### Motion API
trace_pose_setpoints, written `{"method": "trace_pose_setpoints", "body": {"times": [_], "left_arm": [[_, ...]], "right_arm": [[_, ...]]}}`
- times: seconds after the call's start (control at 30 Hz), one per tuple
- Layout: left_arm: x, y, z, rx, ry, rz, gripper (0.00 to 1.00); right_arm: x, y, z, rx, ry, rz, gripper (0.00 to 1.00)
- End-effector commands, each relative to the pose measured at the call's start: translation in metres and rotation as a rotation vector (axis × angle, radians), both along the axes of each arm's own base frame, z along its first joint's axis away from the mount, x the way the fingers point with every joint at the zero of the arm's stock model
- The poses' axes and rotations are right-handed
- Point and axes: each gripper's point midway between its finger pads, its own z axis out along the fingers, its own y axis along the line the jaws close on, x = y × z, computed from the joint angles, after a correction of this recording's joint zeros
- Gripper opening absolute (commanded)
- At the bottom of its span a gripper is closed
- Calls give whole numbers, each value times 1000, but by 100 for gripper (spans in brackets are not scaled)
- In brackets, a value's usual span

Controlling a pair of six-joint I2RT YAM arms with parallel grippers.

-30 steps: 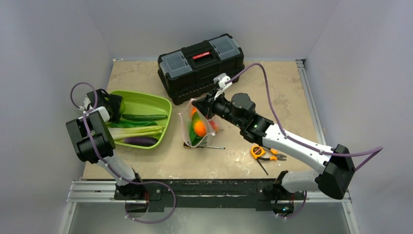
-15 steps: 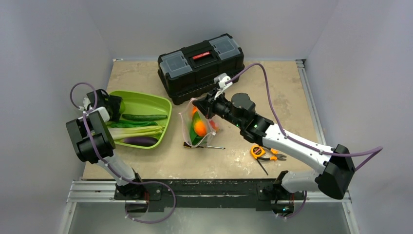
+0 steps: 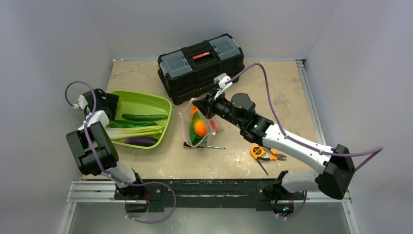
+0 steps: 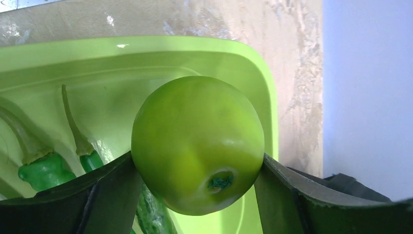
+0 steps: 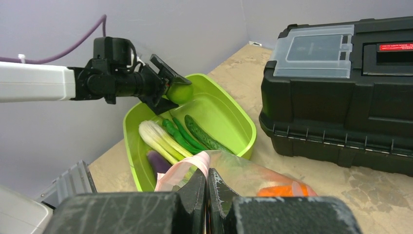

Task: Place the food in the zip-top bag and seal the zipper
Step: Pick up the fake fruit from the bin.

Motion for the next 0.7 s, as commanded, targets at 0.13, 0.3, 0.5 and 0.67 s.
{"method": "trace_pose_setpoints", "body": {"times": [0.13, 0.3, 0.5, 0.67], "left_arm": [[-1, -25, 64, 100, -134, -70, 7], [-2, -87, 104, 209, -184, -244, 1], [-20, -186, 150, 241, -347, -654, 0], [-68, -255, 164, 196, -462, -1007, 0]], "right_arm": [[-1, 0, 40, 76, -79, -1, 0], [1, 0, 39, 68, -75, -4, 0], [5, 5, 36, 62, -69, -9, 0], [10, 11, 35, 58, -64, -12, 0]]}}
